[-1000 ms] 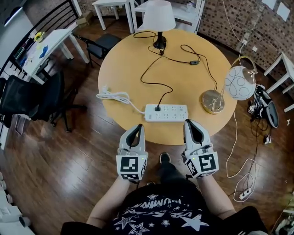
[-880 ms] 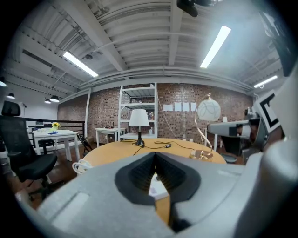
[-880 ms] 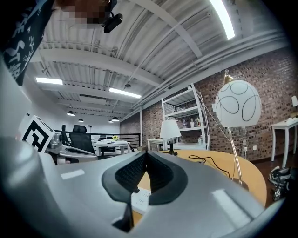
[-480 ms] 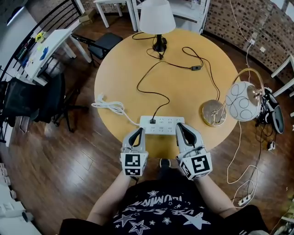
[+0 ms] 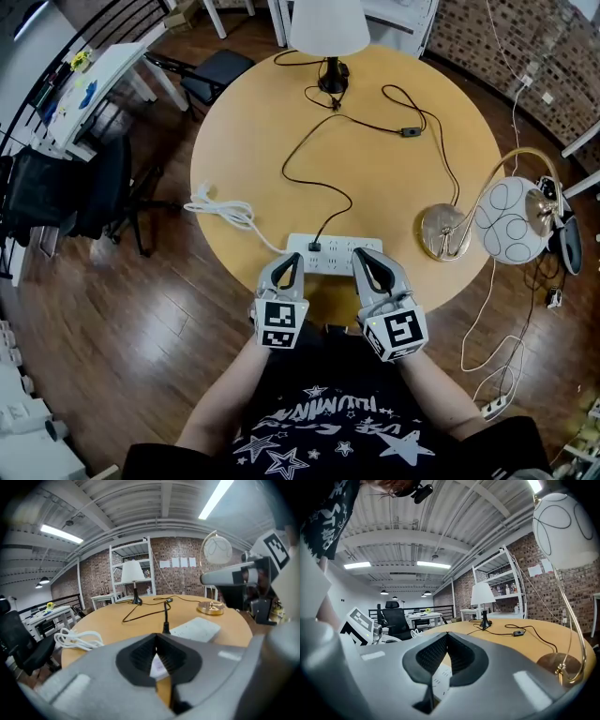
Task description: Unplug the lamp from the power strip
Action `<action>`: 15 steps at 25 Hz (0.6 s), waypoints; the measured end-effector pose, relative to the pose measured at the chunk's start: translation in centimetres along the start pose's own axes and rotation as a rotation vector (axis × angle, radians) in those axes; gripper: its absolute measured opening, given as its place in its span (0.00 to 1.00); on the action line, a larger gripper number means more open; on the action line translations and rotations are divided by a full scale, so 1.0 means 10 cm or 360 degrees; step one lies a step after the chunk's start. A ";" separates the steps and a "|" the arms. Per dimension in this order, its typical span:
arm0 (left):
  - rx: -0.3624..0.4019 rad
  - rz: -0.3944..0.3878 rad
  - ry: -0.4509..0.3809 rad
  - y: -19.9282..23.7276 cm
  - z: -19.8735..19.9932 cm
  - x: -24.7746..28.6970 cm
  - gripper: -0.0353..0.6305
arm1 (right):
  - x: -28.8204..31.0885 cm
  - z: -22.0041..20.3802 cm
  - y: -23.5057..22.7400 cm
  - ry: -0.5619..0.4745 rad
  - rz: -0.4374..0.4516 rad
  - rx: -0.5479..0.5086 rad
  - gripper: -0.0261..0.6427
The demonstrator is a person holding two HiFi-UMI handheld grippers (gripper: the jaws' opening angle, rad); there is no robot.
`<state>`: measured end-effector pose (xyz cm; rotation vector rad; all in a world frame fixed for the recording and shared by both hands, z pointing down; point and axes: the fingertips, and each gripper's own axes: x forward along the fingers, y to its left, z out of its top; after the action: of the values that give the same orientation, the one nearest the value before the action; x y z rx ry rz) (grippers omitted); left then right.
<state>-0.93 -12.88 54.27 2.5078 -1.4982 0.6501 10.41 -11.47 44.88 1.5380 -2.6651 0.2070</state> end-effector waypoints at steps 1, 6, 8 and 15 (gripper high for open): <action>0.0008 -0.0017 0.0017 0.00 -0.03 0.03 0.06 | 0.02 -0.04 0.02 0.0016 0.0003 -0.0002 0.05; 0.0083 -0.0124 0.0145 -0.05 -0.26 0.15 0.06 | 0.09 -0.24 0.05 0.0137 -0.0060 0.0012 0.05; 0.0101 -0.0159 0.0178 -0.05 -0.33 0.17 0.06 | 0.13 -0.27 0.07 0.0156 -0.0073 0.0010 0.05; 0.0149 -0.0216 0.0182 -0.08 -0.33 0.18 0.06 | 0.19 -0.35 0.10 0.0229 -0.0114 -0.0001 0.05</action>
<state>-0.44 -12.79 58.05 2.5641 -1.2749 0.8434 8.52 -12.09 48.47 1.5518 -2.4963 0.3006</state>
